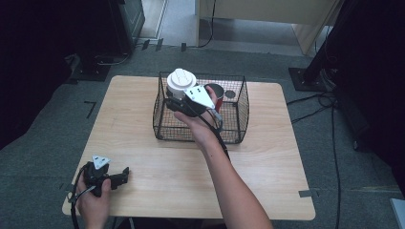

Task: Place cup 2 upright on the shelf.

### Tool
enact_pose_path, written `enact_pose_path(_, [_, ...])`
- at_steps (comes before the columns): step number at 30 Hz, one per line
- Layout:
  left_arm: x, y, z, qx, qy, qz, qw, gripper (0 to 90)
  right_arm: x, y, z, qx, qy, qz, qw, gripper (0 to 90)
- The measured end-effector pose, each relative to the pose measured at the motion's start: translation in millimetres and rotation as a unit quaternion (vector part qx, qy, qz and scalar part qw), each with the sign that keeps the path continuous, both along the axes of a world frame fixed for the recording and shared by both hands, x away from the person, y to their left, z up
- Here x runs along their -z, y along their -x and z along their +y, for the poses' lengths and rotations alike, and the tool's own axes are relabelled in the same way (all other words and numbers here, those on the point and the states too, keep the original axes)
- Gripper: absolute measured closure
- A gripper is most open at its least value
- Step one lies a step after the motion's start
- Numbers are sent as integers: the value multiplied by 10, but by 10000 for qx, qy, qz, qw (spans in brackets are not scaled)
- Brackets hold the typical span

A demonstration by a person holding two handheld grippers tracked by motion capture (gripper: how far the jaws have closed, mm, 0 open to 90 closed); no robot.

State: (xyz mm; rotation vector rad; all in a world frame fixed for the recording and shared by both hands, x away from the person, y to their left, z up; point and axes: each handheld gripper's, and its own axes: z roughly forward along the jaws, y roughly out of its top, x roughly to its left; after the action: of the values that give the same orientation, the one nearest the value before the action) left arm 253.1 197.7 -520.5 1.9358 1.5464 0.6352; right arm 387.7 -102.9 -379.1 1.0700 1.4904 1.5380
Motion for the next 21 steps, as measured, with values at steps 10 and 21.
enact_pose_path(10, [0, 1, 0, 2, 0, 7, 10000, 0, 163, -186, 1, 73, 119, 130, 9998, 159])
enact_pose_path(21, [-1, 1, 0, 4, 0, 9, 10000, 0, 348, -394, -13, 108, -45, 373, 9992, 158])
